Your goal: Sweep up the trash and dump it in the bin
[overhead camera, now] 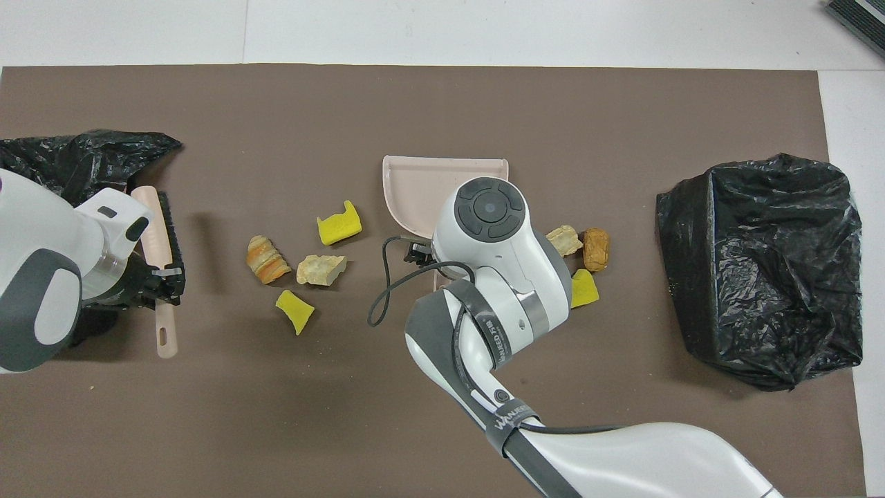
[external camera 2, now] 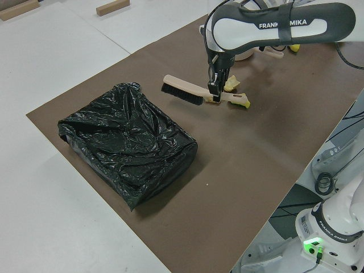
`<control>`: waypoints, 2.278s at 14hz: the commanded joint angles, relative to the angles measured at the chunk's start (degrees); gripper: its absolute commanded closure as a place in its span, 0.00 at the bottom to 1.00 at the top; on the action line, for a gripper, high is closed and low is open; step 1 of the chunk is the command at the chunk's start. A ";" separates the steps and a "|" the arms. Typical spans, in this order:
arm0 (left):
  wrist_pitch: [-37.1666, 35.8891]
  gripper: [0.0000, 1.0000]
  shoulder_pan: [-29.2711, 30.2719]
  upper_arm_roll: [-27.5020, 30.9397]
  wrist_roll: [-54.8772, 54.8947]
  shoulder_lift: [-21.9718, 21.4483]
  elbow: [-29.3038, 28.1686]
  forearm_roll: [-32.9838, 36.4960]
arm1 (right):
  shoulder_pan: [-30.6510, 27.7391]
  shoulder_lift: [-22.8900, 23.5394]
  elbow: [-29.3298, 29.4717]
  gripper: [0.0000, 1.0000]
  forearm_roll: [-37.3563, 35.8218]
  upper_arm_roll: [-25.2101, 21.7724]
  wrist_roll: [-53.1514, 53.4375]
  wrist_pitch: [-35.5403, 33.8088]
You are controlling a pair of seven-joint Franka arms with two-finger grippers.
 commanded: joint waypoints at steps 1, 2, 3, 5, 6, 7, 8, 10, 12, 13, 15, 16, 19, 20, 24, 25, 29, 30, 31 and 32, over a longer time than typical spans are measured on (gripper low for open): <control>1.81 1.00 1.58 -0.64 9.64 -0.74 -2.55 0.45 | 0.43 -0.36 -1.34 0.08 1.24 0.06 -2.85 0.78; 2.07 1.00 1.66 -0.72 10.45 -0.74 -3.16 0.37 | 0.43 -0.36 -1.26 0.25 1.24 0.06 -2.85 0.69; 2.94 1.00 1.49 -0.72 10.54 -0.83 -4.21 0.28 | 0.52 -0.36 -1.17 0.52 1.24 0.06 -2.85 0.17; 5.31 1.00 0.79 -0.72 10.20 -1.27 -6.76 0.19 | 0.52 -0.44 -0.82 1.00 1.16 0.06 -2.85 -1.15; 6.54 1.00 0.61 -0.81 10.19 -1.62 -7.99 0.10 | 0.52 -0.44 -0.73 1.00 1.07 0.15 -2.85 -1.42; 6.82 1.00 0.61 -0.90 10.45 -2.06 -8.44 0.10 | 0.52 -0.44 -0.64 1.00 1.15 0.15 -3.20 -0.81; 6.99 1.00 0.35 -0.99 10.37 -2.06 -9.23 0.10 | 0.35 -0.44 -0.55 1.00 1.24 0.24 -4.86 -0.46; 8.30 1.00 -1.75 -0.99 9.76 -1.89 -10.81 0.01 | -0.27 -1.58 -0.73 1.00 1.33 0.15 -13.79 -0.63; 10.15 1.00 -2.20 -1.07 7.92 -2.32 -12.22 -0.16 | -1.75 -4.03 -1.34 1.00 1.16 -0.03 -21.18 -2.03; 10.16 1.00 -3.33 -1.07 6.43 -2.41 -12.40 -0.16 | -2.29 -5.26 -1.52 1.00 0.55 -0.03 -25.92 -5.08; 10.51 1.00 -5.09 -1.07 1.33 -2.85 -13.01 -0.25 | -1.77 -7.73 -2.74 1.00 -4.00 -0.11 -37.78 -11.07; 10.68 1.00 -5.36 -1.07 1.06 -2.94 -13.27 -0.25 | -1.68 -9.48 -5.01 1.00 -6.73 -0.03 -40.01 -11.17; 10.86 1.00 -6.59 -1.16 -2.27 -3.82 -14.33 -0.34 | -2.20 -12.04 -11.70 1.00 -7.63 -0.03 -55.77 -4.00; 11.04 1.00 -7.03 -1.16 -3.42 -3.91 -14.68 -0.51 | -3.25 -11.87 -12.24 1.00 -7.63 -0.03 -65.77 -3.01; 11.65 1.00 -10.89 -1.07 -11.31 -3.65 -15.21 -1.83 | -5.90 -11.17 -12.24 1.00 -7.55 -0.03 -90.18 -4.23; 13.22 1.00 -12.21 -1.07 -13.69 -3.56 -16.08 -1.83 | -5.55 -10.47 -12.15 1.00 -7.55 0.06 -92.82 -4.14; 14.99 1.00 -13.89 -1.07 -15.91 -3.82 -16.88 -3.32 | -3.97 -9.67 -11.80 1.00 -6.41 0.41 -91.11 -3.53; 14.99 1.00 -13.89 -1.16 -15.91 -3.82 -16.88 -3.33 | -3.18 -9.58 -11.72 1.00 -6.40 0.41 -88.57 -3.18; 15.08 1.00 -13.98 -1.16 -15.91 -3.82 -16.88 -3.33 | -2.74 -9.67 -11.71 1.00 -6.32 0.41 -85.24 -3.00; 15.08 1.00 -13.98 -1.16 -15.91 -3.82 -16.88 -3.59 | -2.47 -9.67 -11.63 1.00 -6.32 0.41 -83.20 -3.00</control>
